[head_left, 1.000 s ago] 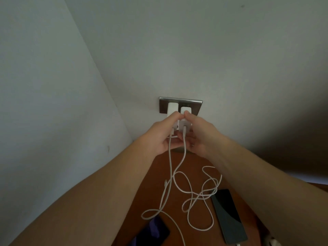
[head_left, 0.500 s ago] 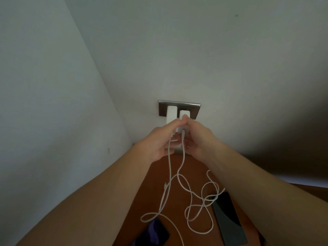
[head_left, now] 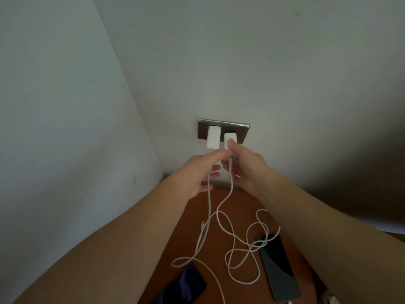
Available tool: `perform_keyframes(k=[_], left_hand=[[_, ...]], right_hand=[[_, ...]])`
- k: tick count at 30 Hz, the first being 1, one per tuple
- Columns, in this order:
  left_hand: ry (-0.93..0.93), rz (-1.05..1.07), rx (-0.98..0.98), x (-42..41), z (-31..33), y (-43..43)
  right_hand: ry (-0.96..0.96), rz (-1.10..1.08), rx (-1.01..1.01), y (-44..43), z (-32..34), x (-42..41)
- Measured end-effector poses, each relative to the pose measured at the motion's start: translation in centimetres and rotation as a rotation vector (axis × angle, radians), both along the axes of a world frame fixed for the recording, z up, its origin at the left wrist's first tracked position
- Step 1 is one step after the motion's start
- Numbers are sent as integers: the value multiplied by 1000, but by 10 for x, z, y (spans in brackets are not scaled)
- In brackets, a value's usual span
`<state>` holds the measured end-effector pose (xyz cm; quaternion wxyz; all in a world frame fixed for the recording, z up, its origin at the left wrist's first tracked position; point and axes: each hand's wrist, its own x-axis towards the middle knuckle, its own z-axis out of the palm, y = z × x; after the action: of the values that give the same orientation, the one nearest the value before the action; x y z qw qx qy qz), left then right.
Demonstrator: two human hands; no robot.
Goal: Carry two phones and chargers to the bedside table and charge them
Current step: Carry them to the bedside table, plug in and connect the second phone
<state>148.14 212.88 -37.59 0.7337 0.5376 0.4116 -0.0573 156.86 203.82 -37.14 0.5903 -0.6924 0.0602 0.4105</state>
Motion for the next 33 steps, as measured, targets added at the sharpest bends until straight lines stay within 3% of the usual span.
perform_keyframes(k=[7,16,26,33], left_hand=[[8,58,13,-12,0,2],[-9,72,44,-9,4,1],[-90,106,-68,9,-5,-3],[-47,25,-6,7,-3,5]], right_hand=[[98,-84,34,12,5,3],[-38,-56,75,3,-14,-5],[64,-226,69,18,-3,-2],[22,-219,62,22,-13,-4]])
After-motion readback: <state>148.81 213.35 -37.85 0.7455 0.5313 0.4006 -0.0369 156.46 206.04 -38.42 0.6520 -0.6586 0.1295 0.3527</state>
